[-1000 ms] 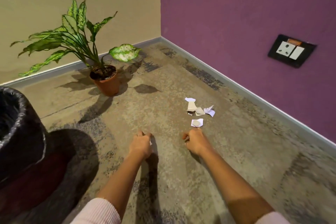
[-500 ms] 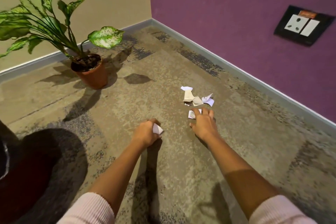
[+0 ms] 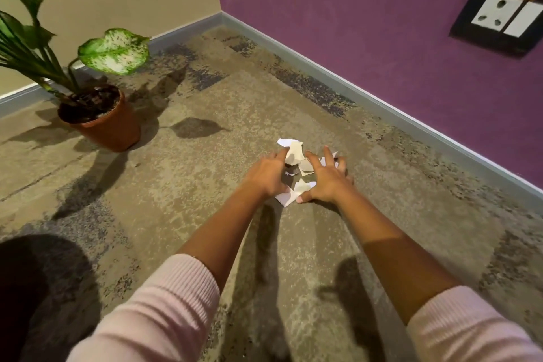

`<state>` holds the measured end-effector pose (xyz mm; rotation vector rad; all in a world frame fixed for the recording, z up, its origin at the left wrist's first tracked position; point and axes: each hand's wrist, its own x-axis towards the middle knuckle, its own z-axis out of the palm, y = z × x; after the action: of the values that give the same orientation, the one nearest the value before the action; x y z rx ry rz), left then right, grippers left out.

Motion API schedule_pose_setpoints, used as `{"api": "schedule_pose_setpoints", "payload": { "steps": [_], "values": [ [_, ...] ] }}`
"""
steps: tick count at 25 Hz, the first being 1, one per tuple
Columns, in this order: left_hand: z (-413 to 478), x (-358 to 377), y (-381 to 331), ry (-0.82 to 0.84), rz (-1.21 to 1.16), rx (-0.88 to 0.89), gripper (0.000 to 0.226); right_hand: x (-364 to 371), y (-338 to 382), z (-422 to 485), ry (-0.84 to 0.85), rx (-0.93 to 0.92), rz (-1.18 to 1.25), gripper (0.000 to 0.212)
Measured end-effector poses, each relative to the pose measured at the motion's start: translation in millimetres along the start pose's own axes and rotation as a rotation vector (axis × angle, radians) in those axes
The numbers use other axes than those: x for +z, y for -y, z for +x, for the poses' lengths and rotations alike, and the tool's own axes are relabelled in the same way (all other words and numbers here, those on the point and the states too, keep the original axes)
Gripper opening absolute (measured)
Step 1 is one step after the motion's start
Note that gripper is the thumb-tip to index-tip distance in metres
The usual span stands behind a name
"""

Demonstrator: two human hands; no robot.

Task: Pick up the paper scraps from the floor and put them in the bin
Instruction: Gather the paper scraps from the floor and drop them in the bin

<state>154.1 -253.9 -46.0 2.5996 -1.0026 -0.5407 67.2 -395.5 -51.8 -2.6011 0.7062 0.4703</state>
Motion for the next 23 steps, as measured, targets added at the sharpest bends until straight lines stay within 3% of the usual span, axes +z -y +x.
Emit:
{"api": "schedule_pose_setpoints", "payload": {
  "steps": [4, 8, 11, 13, 17, 23],
  "values": [
    [34, -2, 7, -0.005, 0.373, 0.043, 0.140, -8, 4, 15, 0.097, -0.004, -0.071, 0.134],
    [69, -6, 6, 0.204, 0.494, 0.095, 0.152, -12, 11, 27, 0.186, -0.007, -0.113, 0.140],
    [83, -5, 1, 0.392, 0.496, 0.056, 0.140, -13, 12, 31, 0.235, -0.023, -0.121, 0.136],
    [81, -1, 2, 0.396, 0.451, 0.058, 0.131, -12, 10, 30, 0.243, -0.036, -0.101, 0.130],
    [55, 2, 9, 0.294, 0.331, 0.147, 0.104, -3, 8, 19, 0.208, -0.125, -0.023, 0.107],
    [-9, 15, 7, 0.038, 0.278, 0.185, 0.044, 24, 14, -18, 0.032, -0.226, 0.049, 0.048]
  ]
}}
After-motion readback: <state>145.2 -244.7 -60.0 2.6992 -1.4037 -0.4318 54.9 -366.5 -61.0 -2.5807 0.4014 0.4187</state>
